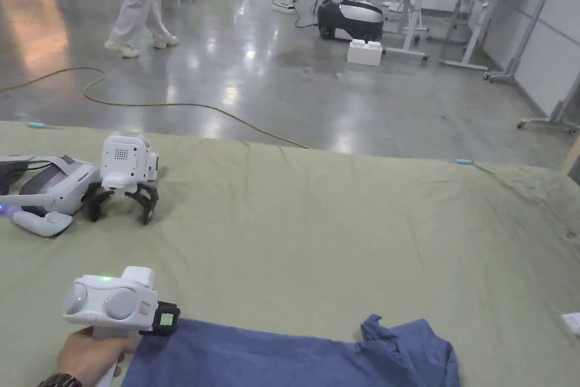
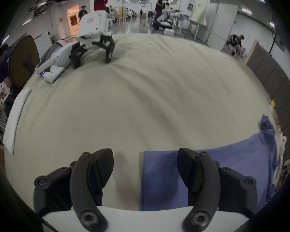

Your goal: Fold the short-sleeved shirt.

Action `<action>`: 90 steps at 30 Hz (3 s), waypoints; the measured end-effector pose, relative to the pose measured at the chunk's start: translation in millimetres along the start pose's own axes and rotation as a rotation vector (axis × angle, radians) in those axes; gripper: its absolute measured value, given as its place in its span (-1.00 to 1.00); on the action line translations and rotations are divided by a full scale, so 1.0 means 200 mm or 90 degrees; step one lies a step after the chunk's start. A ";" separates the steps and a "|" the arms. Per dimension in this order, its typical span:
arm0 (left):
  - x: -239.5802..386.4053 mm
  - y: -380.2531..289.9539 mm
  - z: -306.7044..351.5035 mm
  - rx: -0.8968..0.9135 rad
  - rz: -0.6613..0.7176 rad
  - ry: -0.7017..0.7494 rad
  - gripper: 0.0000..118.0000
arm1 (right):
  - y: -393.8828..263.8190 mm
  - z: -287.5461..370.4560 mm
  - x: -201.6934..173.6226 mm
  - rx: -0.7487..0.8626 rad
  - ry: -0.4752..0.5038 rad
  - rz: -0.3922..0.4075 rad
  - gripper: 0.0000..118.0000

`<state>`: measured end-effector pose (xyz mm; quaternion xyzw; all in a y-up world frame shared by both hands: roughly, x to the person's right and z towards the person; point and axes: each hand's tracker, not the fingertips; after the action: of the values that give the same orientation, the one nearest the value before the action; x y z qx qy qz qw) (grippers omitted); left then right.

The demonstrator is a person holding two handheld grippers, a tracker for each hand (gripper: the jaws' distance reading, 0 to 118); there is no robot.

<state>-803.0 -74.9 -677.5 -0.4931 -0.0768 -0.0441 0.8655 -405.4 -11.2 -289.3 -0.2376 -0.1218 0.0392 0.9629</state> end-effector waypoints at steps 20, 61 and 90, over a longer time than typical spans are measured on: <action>0.15 -0.17 0.48 0.119 -0.089 -0.030 -1.00 | 0.36 -0.76 0.29 -0.235 0.029 -0.070 0.26; -0.09 -0.18 1.77 0.401 -0.023 -0.044 -1.00 | 1.17 0.05 0.69 0.026 0.037 -0.020 -0.97; -0.22 0.76 2.55 0.555 -0.052 0.091 -1.00 | 2.48 0.20 0.55 0.237 0.016 0.022 -0.97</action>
<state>-868.0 441.3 -559.0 -0.0746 -0.0476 -0.0757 0.9932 -317.2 460.6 -462.6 -0.0576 -0.0964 0.0745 0.9909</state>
